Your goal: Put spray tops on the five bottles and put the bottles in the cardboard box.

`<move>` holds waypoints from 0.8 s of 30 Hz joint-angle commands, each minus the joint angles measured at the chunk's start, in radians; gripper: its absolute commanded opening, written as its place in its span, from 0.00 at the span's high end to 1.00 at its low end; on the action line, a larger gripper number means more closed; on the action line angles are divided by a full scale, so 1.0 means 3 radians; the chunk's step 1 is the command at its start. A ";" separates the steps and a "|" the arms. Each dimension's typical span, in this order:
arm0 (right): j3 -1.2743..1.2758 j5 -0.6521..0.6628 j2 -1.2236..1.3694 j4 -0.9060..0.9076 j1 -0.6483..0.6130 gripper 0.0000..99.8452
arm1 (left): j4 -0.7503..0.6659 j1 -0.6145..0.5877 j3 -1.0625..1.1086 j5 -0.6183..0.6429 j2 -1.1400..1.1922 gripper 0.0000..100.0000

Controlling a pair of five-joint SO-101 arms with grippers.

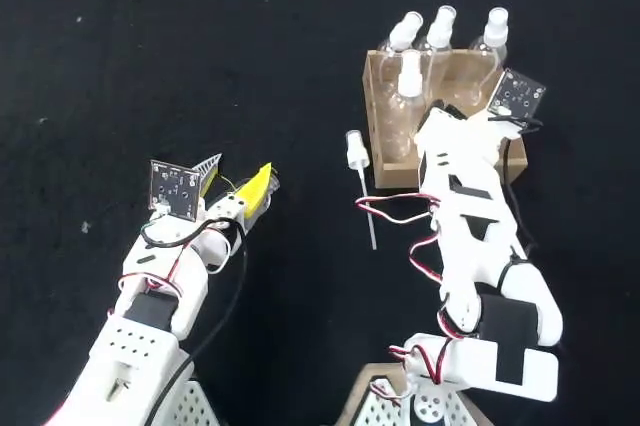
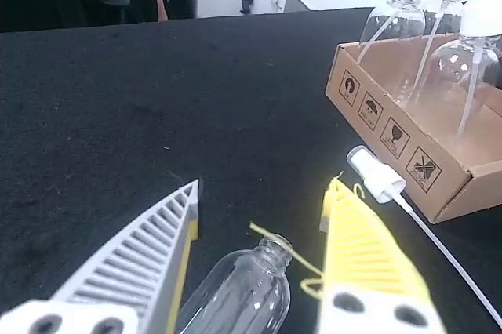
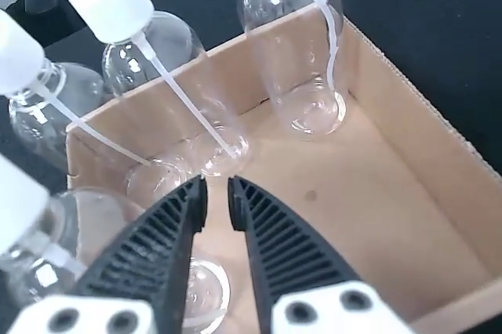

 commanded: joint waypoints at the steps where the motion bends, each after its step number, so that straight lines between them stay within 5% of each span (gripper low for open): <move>1: 0.0049 0.0000 -0.0386 -0.0056 0.0102 0.99 | -0.0046 0.0018 -0.0028 -0.0036 -0.0051 0.75; 6: 0.0499 0.0005 -0.1082 -0.0056 0.0107 0.98 | 0.0312 0.0018 -0.0176 -0.0036 -0.0056 0.75; 11: 0.0867 0.0005 -0.1741 -0.0020 0.0107 0.98 | 0.1248 -0.0008 -0.0765 -0.0036 -0.0026 0.75; 15: 0.0892 0.0005 -0.2217 0.0527 0.0102 0.98 | 0.1780 -0.0043 -0.1153 -0.0082 -0.0020 0.75; 24: 0.0862 0.0363 -0.2770 0.1243 -0.0378 0.98 | 0.2501 -0.0754 -0.2048 -0.0808 0.0271 0.75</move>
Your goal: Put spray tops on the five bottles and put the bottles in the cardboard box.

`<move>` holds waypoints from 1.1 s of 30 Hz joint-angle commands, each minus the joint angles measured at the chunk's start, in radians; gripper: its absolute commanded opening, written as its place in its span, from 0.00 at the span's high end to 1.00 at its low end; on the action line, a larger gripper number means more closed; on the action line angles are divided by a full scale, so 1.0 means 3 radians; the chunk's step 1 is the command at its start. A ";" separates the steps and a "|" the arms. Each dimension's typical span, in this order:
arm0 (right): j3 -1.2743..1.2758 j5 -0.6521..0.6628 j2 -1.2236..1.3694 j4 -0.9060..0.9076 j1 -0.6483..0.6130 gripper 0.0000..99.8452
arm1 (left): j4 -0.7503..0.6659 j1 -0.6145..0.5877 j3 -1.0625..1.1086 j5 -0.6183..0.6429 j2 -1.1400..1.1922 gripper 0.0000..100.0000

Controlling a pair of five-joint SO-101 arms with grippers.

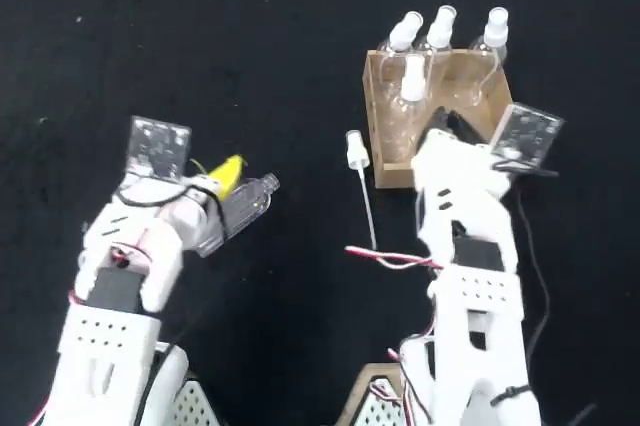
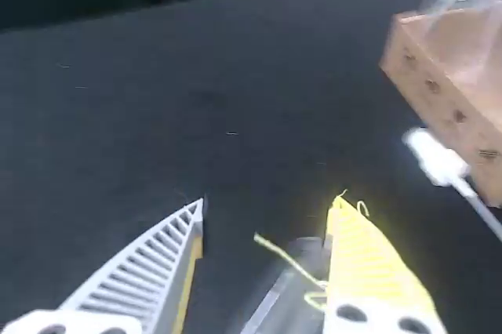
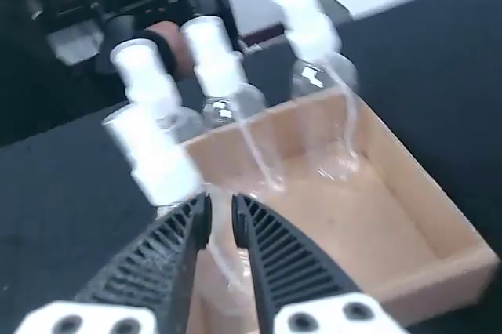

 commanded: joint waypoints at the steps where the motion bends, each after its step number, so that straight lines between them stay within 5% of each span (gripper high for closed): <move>1: -0.0059 0.0102 -0.0217 0.0113 -0.0174 0.98 | 0.0404 -0.0335 -0.0744 -0.0445 0.0389 0.75; 11: -0.0059 0.0097 -0.0396 0.0317 -0.0194 0.98 | 0.1074 -0.0437 -0.1716 -0.1018 0.2435 0.76; 21: -0.0079 0.0113 -0.0427 0.0332 -0.0194 0.98 | 0.1412 -0.0233 -0.1721 -0.1304 0.2757 0.76; 26: -0.0182 0.0123 -0.0432 0.0409 -0.0332 0.98 | 0.1713 0.0381 -0.1680 -0.1100 0.2782 0.76; 28: -0.0494 0.0123 -0.0432 0.0936 -0.0557 0.98 | 0.1575 0.0744 -0.1557 -0.0639 0.2772 0.76; 33: -0.0928 0.0133 -0.0432 0.1805 -0.0650 0.98 | 0.1601 0.0857 -0.1562 -0.0501 0.2746 0.76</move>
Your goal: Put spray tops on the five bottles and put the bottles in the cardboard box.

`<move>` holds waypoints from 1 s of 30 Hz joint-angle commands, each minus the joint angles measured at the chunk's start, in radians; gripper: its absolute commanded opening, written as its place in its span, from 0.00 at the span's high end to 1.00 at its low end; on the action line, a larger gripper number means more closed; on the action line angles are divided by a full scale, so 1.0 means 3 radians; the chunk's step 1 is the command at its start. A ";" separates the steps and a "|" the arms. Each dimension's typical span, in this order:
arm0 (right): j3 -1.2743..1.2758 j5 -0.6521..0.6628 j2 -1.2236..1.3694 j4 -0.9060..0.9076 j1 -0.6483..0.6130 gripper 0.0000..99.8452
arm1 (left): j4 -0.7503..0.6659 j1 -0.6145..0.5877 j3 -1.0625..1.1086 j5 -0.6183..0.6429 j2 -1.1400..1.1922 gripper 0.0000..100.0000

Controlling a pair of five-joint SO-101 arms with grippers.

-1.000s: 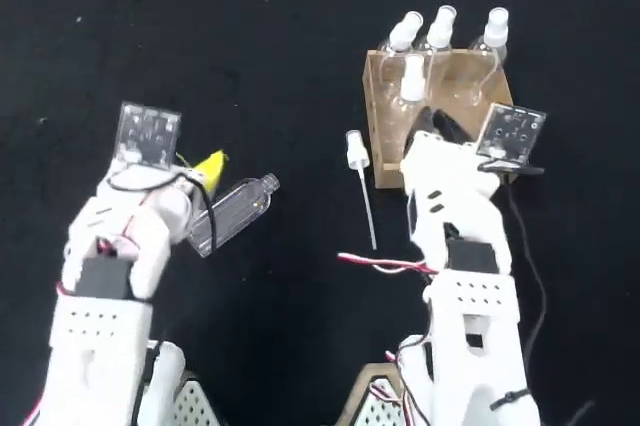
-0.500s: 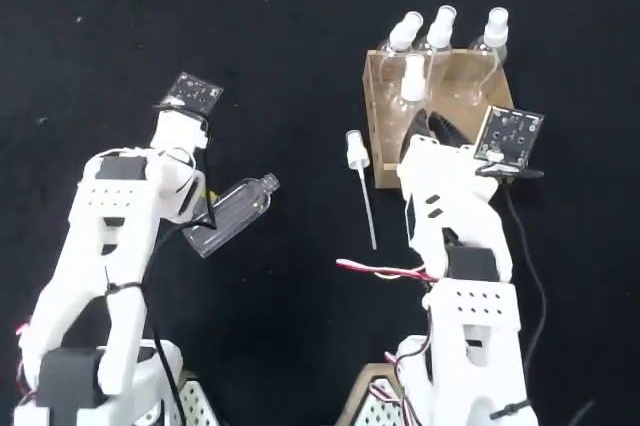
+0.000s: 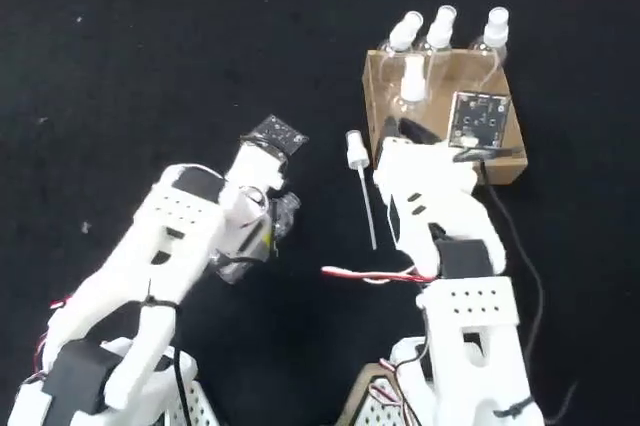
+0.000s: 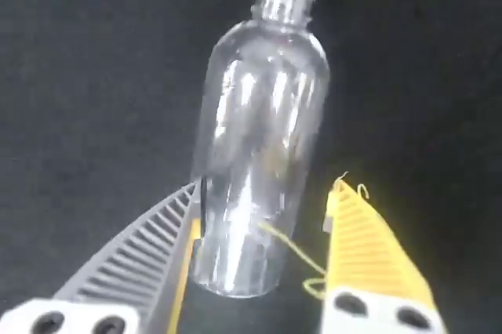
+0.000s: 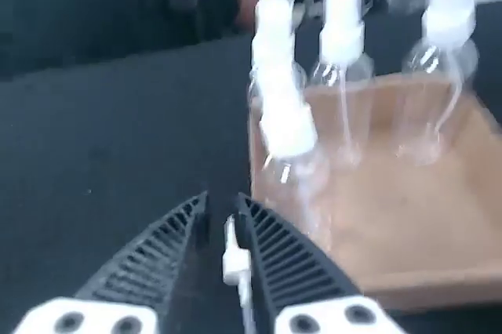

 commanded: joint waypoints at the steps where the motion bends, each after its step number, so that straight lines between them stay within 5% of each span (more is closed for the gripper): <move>1: -0.0478 0.0092 -0.0105 0.0598 -0.0072 0.98 | 0.0077 -0.0003 -0.0130 0.0113 -0.0056 0.76; 9: -0.0570 0.0496 -0.0079 0.1258 -0.0885 0.98 | 0.0609 -0.1092 -0.0504 -0.0506 -0.0327 0.76; 16: 0.0008 0.0491 -0.0074 0.0532 -0.1616 0.81 | -0.0005 -0.1649 0.0008 -0.0680 -0.0450 0.76; 22: 0.0366 0.0491 -0.0090 0.0153 -0.1703 0.79 | -0.0875 -0.1470 0.0601 -0.0419 -0.0440 0.76; 30: 0.0637 0.0486 -0.0100 0.0148 -0.1703 0.79 | -0.0583 -0.0703 0.0739 -0.0118 -0.0476 0.76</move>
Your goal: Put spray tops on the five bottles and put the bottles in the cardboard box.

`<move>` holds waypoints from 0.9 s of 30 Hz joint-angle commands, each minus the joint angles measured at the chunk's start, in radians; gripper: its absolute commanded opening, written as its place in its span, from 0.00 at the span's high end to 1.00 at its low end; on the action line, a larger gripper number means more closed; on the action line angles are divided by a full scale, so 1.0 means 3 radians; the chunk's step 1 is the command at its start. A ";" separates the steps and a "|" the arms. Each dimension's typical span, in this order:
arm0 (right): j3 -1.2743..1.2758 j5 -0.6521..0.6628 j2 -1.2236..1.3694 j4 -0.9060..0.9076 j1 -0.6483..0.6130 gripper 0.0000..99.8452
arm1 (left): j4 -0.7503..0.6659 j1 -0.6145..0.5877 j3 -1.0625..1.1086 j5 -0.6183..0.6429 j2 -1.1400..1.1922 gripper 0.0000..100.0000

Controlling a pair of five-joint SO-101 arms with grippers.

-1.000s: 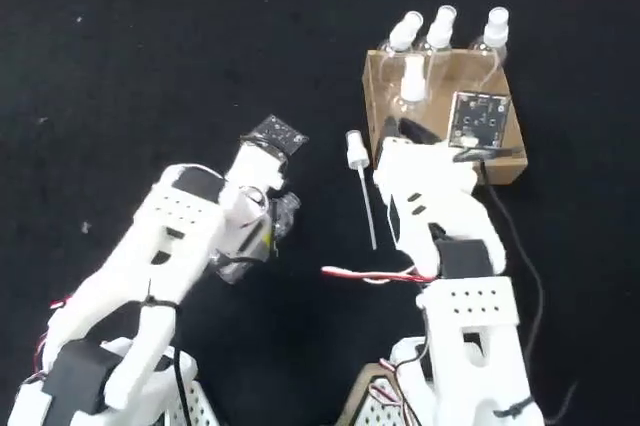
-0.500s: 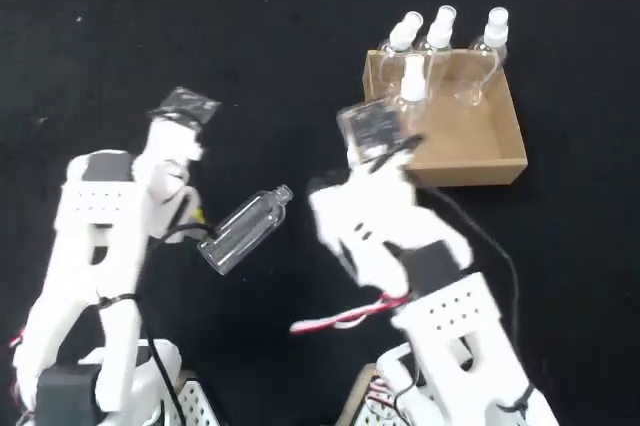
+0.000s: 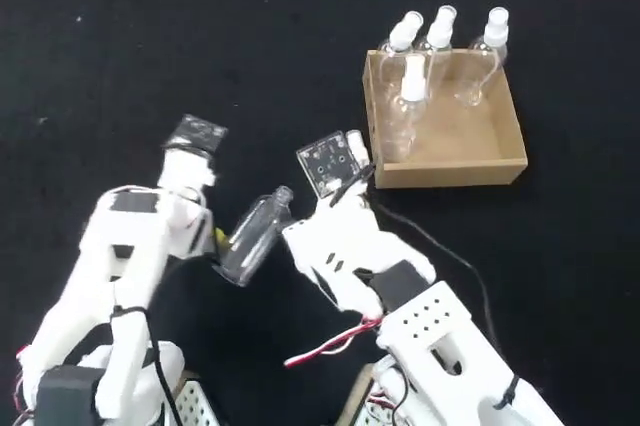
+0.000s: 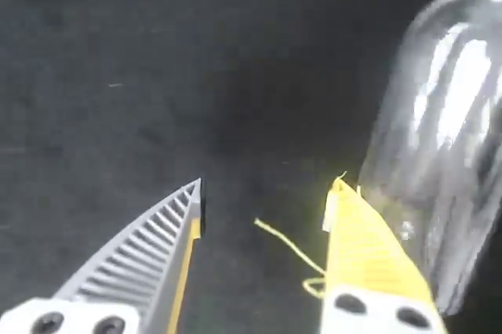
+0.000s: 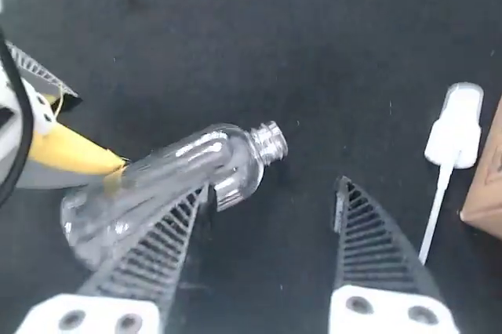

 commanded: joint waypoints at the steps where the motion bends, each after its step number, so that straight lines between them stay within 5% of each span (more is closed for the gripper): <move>1: 0.0038 0.0026 -0.0100 -0.0102 -0.0036 0.79 | 0.0210 0.0391 -0.0074 0.0107 -0.0118 0.76; 11: 0.0028 -0.0082 -0.0079 -0.0102 -0.0010 0.79 | 0.0261 0.0979 -0.0151 0.0568 -0.0118 0.76; 18: 0.0038 -0.0399 -0.0079 -0.0102 0.0563 0.79 | 0.0194 0.1266 -0.0161 0.0624 -0.0118 0.76; 23: 0.0043 -0.0399 -0.0079 -0.0097 0.0578 0.78 | 0.0179 0.0790 -0.0248 0.0624 -0.0118 0.76; 27: 0.0043 -0.0573 -0.0074 -0.0097 0.0527 0.67 | 0.0205 0.0202 -0.0432 0.0701 -0.0118 0.76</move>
